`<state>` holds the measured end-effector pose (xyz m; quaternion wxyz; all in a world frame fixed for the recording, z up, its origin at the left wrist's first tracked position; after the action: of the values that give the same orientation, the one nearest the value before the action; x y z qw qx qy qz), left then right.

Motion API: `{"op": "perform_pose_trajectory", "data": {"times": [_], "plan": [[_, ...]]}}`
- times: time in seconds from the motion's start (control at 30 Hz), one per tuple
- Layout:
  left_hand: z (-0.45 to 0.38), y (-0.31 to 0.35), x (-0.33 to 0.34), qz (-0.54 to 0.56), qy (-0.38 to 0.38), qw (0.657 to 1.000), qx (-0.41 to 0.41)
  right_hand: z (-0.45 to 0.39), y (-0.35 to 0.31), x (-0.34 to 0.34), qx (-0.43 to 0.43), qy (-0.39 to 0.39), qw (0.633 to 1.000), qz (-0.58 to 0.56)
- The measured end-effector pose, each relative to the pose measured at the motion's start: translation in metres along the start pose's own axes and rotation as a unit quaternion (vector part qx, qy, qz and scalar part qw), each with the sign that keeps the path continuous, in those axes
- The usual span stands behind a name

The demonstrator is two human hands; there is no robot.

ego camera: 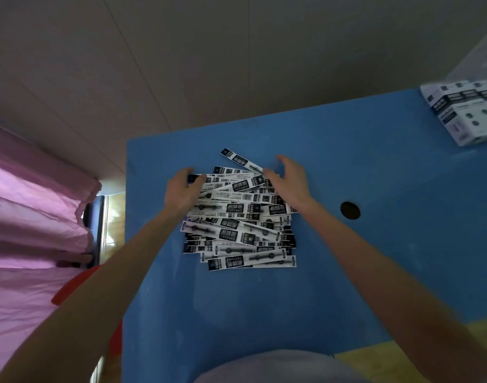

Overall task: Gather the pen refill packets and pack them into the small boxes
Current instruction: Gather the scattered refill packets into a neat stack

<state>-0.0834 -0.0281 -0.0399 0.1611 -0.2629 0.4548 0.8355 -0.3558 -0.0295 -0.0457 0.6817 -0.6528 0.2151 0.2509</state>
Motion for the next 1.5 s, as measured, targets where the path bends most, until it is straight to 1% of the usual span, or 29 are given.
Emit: {"op": "perform_pose_trajectory", "data": {"times": [0.13,0.2,0.27,0.33,0.43,0.47,0.53,0.6,0.67,0.73,0.77,0.83,0.93,1.13,1.23,1.33,1.4,1.5], "plan": [[-0.006,0.007,0.004,-0.008,-0.050,0.999,-0.007,-0.024,-0.018,0.007,-0.077,-0.117,0.988,0.067],[-0.005,0.006,0.005,0.003,-0.071,0.997,-0.007,-0.027,-0.023,0.013,-0.111,-0.153,0.980,0.060],[0.000,0.002,0.003,0.011,-0.091,0.996,0.004,-0.025,-0.025,0.016,-0.128,-0.180,0.975,0.039],[0.005,-0.006,0.001,-0.012,-0.090,0.995,0.037,-0.023,-0.024,0.017,-0.130,-0.206,0.969,0.030],[0.014,-0.006,-0.005,-0.124,-0.045,0.983,0.129,-0.019,-0.022,0.015,-0.130,-0.220,0.967,0.019],[0.018,-0.003,-0.004,-0.163,-0.044,0.973,0.159,-0.017,-0.022,0.014,-0.136,-0.226,0.964,0.025],[0.025,0.003,0.002,-0.251,-0.075,0.943,0.207,-0.016,-0.023,0.012,-0.169,-0.234,0.953,0.095],[0.031,0.007,0.011,-0.353,-0.114,0.896,0.243,-0.014,-0.022,0.012,-0.189,-0.240,0.937,0.169],[0.035,0.009,0.020,-0.439,-0.139,0.845,0.271,-0.012,-0.022,0.012,-0.190,-0.262,0.925,0.201],[0.039,0.008,0.029,-0.499,-0.153,0.801,0.294,-0.010,-0.021,0.013,-0.182,-0.291,0.913,0.220],[0.043,0.007,0.034,-0.518,-0.154,0.785,0.302,-0.009,-0.021,0.012,-0.181,-0.302,0.908,0.229],[0.050,0.001,0.042,-0.538,-0.150,0.769,0.310,-0.005,-0.023,0.011,-0.193,-0.313,0.896,0.250],[0.057,-0.010,0.051,-0.547,-0.140,0.763,0.315,0.003,-0.022,0.012,-0.207,-0.330,0.879,0.276],[0.061,-0.014,0.049,-0.515,-0.109,0.786,0.324,0.030,-0.024,0.009,-0.225,-0.363,0.857,0.288],[0.061,-0.007,0.049,-0.516,-0.093,0.779,0.343,0.043,-0.027,0.010,-0.225,-0.385,0.841,0.306],[0.057,-0.001,0.053,-0.539,-0.105,0.767,0.333,0.057,-0.030,0.013,-0.220,-0.400,0.825,0.332],[0.056,0.002,0.056,-0.551,-0.111,0.759,0.329,0.068,-0.030,0.019,-0.225,-0.393,0.820,0.349],[0.062,0.002,0.057,-0.551,-0.093,0.750,0.355,0.083,-0.024,0.027,-0.230,-0.363,0.822,0.374]]}}
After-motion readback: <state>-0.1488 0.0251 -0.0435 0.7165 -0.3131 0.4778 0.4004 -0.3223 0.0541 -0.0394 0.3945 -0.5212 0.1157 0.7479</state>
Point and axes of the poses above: each hand's wrist, its own z-axis away from the middle knuckle, its own x-axis out of the palm, y = z × x, the point moved 4 cm from there along -z, towards the middle knuckle, and after that the axes turned 12 degrees about -x, right-handed, at the moved point
